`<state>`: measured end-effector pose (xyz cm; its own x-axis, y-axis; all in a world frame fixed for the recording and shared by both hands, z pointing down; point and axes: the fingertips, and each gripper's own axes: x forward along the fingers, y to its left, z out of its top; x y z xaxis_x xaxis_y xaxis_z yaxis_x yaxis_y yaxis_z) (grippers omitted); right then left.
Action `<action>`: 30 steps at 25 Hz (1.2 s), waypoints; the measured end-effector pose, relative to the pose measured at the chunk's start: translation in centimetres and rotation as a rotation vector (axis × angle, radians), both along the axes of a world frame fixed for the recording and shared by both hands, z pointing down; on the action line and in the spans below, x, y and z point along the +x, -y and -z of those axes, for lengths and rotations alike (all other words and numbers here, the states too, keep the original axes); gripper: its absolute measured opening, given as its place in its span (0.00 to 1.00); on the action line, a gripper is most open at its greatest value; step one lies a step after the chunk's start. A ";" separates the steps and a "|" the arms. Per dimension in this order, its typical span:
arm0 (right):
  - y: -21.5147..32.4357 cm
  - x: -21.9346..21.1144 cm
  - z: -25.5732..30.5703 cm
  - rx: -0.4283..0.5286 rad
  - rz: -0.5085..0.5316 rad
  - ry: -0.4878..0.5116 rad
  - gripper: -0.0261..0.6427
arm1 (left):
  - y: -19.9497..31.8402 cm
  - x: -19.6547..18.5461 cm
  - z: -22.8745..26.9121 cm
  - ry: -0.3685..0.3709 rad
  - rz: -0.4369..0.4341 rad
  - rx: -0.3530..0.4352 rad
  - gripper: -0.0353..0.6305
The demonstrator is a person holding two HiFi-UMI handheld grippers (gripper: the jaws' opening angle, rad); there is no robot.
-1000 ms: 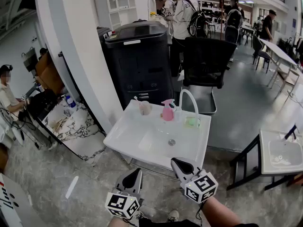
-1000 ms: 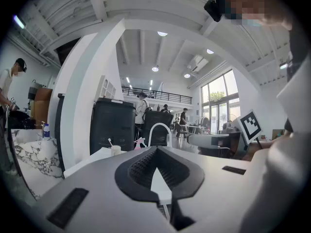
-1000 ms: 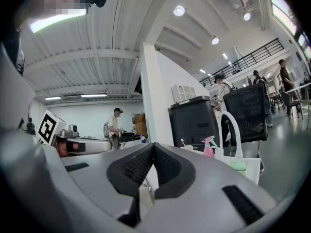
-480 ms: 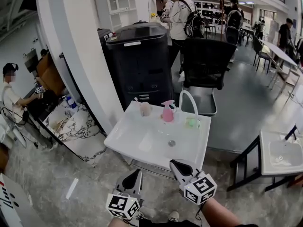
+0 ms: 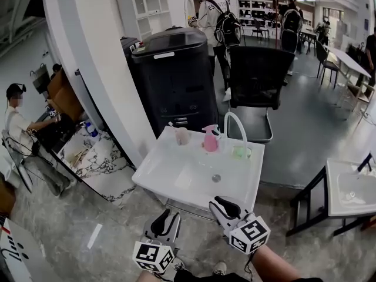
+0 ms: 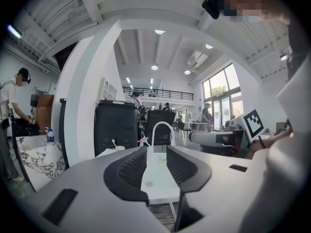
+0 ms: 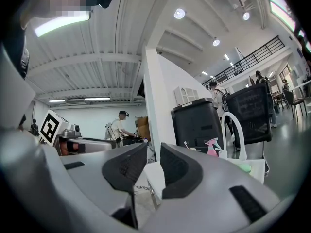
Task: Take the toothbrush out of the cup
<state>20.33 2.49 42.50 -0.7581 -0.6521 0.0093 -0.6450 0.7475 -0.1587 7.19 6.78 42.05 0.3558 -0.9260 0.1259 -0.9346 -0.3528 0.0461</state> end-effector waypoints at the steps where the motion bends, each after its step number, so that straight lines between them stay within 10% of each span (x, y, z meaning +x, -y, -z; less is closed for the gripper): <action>1: 0.1 0.0 0.0 0.000 -0.003 0.000 0.19 | 0.1 0.0 0.0 0.001 -0.003 -0.001 0.27; 30: 11.4 -17.4 -0.1 -0.017 -0.160 -0.092 0.22 | 12.1 -17.6 -1.8 -0.068 -0.177 -0.008 0.34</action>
